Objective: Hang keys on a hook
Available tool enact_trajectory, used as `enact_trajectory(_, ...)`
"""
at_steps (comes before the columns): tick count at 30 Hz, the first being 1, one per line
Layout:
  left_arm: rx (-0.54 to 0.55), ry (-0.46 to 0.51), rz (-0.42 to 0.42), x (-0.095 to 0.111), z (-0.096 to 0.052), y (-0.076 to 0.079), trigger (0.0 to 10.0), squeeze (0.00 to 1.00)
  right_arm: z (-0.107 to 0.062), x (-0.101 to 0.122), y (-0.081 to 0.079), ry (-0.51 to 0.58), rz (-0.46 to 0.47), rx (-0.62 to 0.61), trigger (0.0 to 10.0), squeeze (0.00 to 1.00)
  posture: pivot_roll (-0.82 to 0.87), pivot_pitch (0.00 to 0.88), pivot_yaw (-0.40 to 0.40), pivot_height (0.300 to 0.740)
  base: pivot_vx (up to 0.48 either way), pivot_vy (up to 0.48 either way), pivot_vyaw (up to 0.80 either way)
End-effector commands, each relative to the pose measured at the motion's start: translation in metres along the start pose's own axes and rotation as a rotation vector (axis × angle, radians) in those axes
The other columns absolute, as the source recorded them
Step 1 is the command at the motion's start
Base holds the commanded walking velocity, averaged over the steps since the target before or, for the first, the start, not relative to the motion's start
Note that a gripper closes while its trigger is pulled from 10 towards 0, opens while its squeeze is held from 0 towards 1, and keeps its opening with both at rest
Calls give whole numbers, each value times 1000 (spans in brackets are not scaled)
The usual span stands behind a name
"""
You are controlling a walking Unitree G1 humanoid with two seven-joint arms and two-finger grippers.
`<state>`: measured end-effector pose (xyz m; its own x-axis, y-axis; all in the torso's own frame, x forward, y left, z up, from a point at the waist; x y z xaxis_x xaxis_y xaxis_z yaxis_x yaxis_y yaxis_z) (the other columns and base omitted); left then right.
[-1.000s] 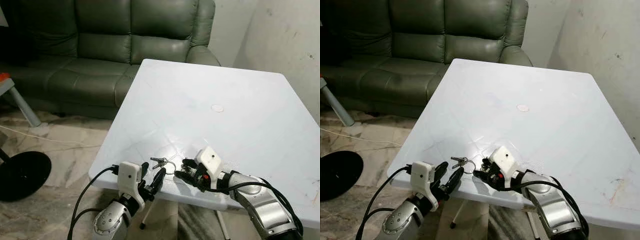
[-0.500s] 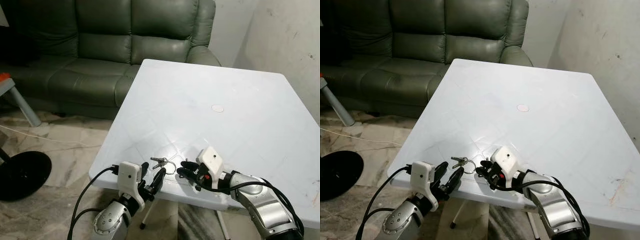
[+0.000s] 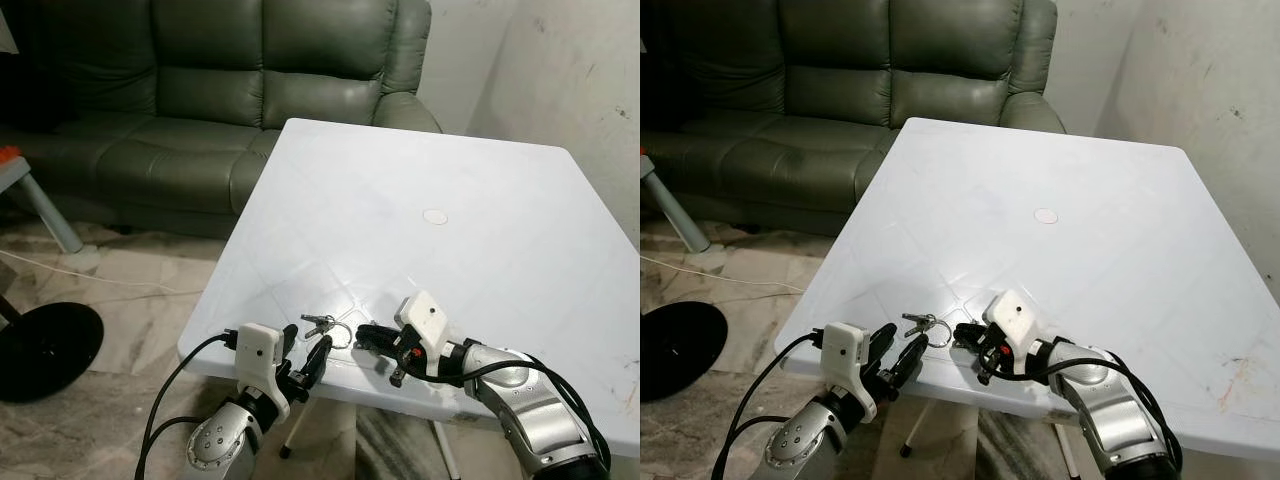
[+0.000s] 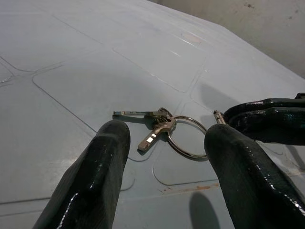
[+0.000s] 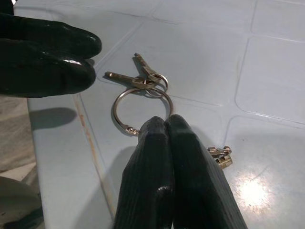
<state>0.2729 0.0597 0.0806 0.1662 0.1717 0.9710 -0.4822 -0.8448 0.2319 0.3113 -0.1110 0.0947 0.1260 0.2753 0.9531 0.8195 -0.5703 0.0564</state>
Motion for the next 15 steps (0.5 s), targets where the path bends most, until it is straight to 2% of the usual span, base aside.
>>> enact_trajectory(1, -9, 6, 12, 3, 1, 3, 10000, 0, -3, 2, 6, 11, 14, -12, 0, 0, 37, 81, -48, 740, 0, 0, 0)
enact_trajectory(7, -11, 5, 10, 3, 0, 3, 10000, 0, -2, 9, 10, 65, 35, -32, 0, 0, 39, 75, -52, 740, 0, 0, 0)
enact_trajectory(8, -10, 6, 9, 3, 0, 3, 10000, 0, -2, 14, 12, 99, 71, -45, 0, 0, 40, 74, -52, 740, 0, 0, 0)
enact_trajectory(9, -6, 8, 5, 3, 1, 3, 10000, 0, -1, 26, 20, 183, 105, -112, 0, 0, 40, 71, -53, 740, 0, 0, 0)
enact_trajectory(10, -6, 8, 5, 3, 1, 3, 10000, 0, -1, 26, 20, 183, 105, -112, 0, 0, 40, 71, -53, 740, 0, 0, 0)
enact_trajectory(11, 3, 13, -2, 4, 2, 2, 10000, 0, -2, 35, 26, 253, 132, -155, 0, 0, 41, 69, -53, 740, 0, 0, 0)
enact_trajectory(13, 14, 18, -4, 5, 2, 1, 10000, 0, -3, 40, 29, 294, 152, -185, 0, 0, 42, 67, -54, 740, 0, 0, 0)
enact_trajectory(14, 27, 26, -5, 7, 4, 0, 10000, 0, -6, 49, 37, 366, 158, -261, 1765, 0, 41, 64, -53, 740, 0, 0, 0)
enact_trajectory(15, 30, 28, -6, 7, 4, -1, 10000, 0, -7, 51, 39, 384, 160, -280, 1765, 0, 41, 64, -53, 740, 0, 0, 0)
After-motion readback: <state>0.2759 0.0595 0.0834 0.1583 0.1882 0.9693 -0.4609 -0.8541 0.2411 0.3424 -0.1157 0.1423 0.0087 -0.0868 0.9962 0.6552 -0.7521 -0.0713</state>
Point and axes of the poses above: a point about 5 cm out from each wrist's last joint towards the gripper, its own z axis pointing out of the wrist towards the gripper, its own x axis along the axis of the wrist's last joint, y = z × x, the point moved 4 cm from there along z, pointing out of the wrist towards the gripper, and after that the axes turned 1 degree about z, right-handed, at the moved point
